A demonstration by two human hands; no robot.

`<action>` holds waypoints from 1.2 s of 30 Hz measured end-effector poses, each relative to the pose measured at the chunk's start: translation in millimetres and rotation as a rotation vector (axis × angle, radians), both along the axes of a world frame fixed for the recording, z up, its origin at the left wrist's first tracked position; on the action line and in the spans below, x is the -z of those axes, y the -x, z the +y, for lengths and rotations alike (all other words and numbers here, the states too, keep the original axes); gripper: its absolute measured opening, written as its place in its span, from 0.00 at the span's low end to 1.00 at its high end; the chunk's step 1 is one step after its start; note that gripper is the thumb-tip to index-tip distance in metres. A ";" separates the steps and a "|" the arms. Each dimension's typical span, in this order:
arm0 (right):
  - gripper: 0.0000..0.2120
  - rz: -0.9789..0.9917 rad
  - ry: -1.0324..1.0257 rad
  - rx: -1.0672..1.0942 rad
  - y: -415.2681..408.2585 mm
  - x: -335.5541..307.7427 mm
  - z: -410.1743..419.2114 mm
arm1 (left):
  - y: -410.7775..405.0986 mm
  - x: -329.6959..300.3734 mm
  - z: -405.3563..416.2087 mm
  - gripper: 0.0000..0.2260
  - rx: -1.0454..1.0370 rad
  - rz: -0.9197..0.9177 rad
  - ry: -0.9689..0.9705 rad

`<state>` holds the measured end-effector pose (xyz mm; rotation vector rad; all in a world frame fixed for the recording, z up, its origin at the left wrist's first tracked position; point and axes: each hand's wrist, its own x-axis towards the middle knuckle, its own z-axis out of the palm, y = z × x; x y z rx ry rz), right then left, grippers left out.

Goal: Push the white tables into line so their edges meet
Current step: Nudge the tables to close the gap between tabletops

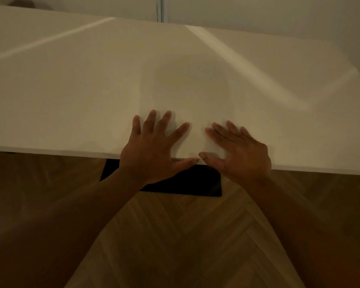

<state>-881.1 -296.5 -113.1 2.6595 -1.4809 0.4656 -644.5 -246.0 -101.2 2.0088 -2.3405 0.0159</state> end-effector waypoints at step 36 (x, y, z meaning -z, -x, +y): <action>0.40 0.038 -0.184 -0.261 -336.0 -14.3 58.6 | -291.5 -2.5 63.4 0.31 -0.224 0.036 0.035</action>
